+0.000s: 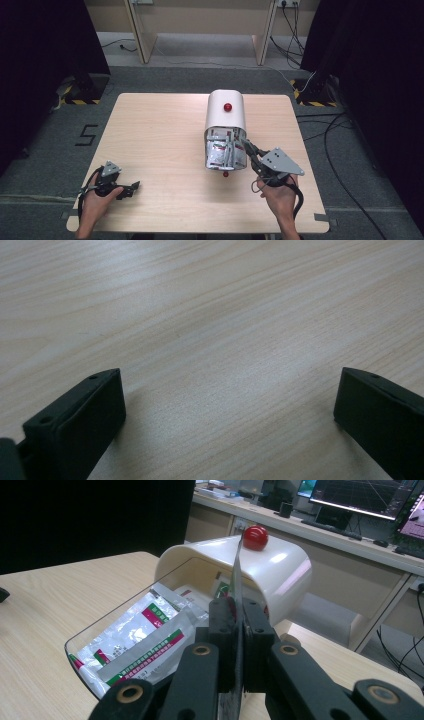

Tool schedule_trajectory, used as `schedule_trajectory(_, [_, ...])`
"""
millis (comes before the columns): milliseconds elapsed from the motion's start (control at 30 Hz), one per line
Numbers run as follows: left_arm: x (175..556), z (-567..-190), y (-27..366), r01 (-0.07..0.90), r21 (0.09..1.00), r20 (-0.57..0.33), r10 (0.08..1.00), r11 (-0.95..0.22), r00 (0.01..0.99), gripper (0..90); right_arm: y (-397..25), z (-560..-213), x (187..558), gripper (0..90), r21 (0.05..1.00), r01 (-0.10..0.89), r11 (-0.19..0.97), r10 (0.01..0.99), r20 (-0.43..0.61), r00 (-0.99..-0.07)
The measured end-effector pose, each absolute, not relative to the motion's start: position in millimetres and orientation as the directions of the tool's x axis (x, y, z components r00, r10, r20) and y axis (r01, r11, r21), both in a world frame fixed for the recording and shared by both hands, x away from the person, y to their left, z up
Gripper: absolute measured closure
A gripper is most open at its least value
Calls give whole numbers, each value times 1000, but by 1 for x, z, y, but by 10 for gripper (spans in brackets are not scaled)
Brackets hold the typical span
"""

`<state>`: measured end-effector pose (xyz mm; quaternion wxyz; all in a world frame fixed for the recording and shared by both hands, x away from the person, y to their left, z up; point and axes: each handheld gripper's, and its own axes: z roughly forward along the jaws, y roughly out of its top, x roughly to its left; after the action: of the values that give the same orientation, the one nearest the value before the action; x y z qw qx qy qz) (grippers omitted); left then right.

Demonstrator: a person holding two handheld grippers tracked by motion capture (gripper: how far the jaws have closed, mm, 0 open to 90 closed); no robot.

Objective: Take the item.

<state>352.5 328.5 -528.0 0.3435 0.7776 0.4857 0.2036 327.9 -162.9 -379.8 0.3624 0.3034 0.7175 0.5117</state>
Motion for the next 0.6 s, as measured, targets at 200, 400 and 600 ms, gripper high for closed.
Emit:
schedule_trajectory(200, [352, -528, 329, 615, 732, -17, 895, -292, 445, 0, -174, -376, 326, 864, 958, 58, 281, 819, -208, -535])
schedule_trajectory(400, [352, -528, 329, 616, 731, -16, 895, -294, 446, 0, -186, -374, 327, 864, 961, 63, 269, 837, -200, -509])
schedule_trajectory(600, [352, -528, 329, 616, 732, -17, 895, -293, 446, 0, -196, -377, 329, 864, 962, 71, 264, 851, -197, -488])
